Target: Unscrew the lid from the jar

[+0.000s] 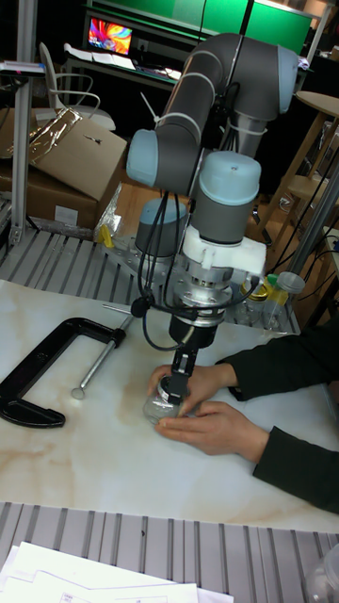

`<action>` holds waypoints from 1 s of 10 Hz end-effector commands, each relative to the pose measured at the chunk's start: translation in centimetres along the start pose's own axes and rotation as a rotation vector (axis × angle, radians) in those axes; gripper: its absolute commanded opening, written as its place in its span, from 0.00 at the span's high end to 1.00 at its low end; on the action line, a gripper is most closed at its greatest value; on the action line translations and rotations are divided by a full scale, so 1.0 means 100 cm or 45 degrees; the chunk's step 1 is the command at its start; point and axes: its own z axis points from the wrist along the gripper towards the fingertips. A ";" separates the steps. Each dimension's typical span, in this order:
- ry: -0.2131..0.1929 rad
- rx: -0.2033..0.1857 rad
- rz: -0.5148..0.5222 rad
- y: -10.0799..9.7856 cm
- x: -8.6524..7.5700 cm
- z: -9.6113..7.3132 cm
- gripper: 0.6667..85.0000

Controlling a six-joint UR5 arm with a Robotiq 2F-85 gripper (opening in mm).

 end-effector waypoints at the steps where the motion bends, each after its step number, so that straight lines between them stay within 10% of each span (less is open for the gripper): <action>1: -0.039 0.000 -0.320 -0.001 0.009 -0.005 1.00; 7: 0.003 0.040 -0.758 -0.008 -0.005 -0.008 1.00; 10: -0.066 0.035 -0.998 -0.002 -0.017 -0.009 1.00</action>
